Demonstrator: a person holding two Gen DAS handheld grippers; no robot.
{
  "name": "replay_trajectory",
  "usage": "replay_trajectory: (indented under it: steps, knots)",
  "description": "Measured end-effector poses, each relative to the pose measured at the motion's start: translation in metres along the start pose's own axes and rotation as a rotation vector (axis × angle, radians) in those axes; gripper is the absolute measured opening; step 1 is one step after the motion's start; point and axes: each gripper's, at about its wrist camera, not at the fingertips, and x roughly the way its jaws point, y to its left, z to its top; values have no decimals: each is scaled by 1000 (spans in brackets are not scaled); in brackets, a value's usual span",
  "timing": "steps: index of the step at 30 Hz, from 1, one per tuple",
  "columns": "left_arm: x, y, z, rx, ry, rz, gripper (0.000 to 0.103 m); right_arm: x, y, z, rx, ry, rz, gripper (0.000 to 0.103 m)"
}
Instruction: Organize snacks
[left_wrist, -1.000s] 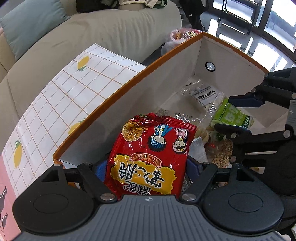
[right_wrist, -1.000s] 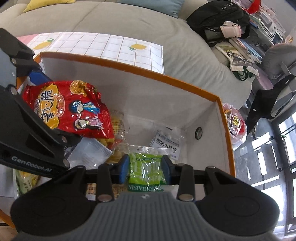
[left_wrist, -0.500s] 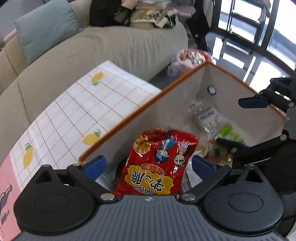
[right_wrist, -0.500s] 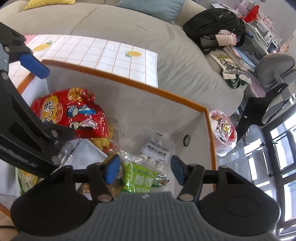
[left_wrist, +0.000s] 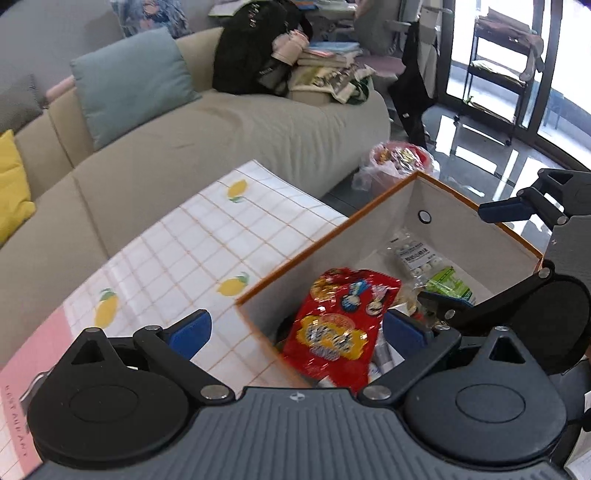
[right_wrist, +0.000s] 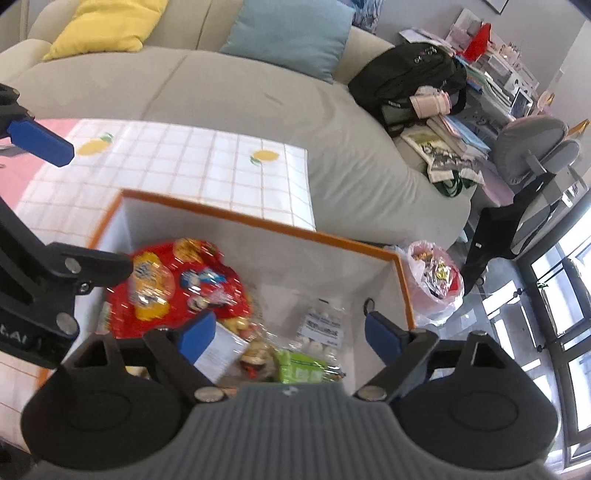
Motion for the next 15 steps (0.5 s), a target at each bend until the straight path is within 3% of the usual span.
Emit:
replay_trajectory:
  steps: [7,15]
  knots:
    - [-53,35,-23,-63,-64,61,103,-48,34,12,29,-89,55,98]
    - [-124,70,-62,-162,-142,166,103,-107,87,19,82,-212,168,100]
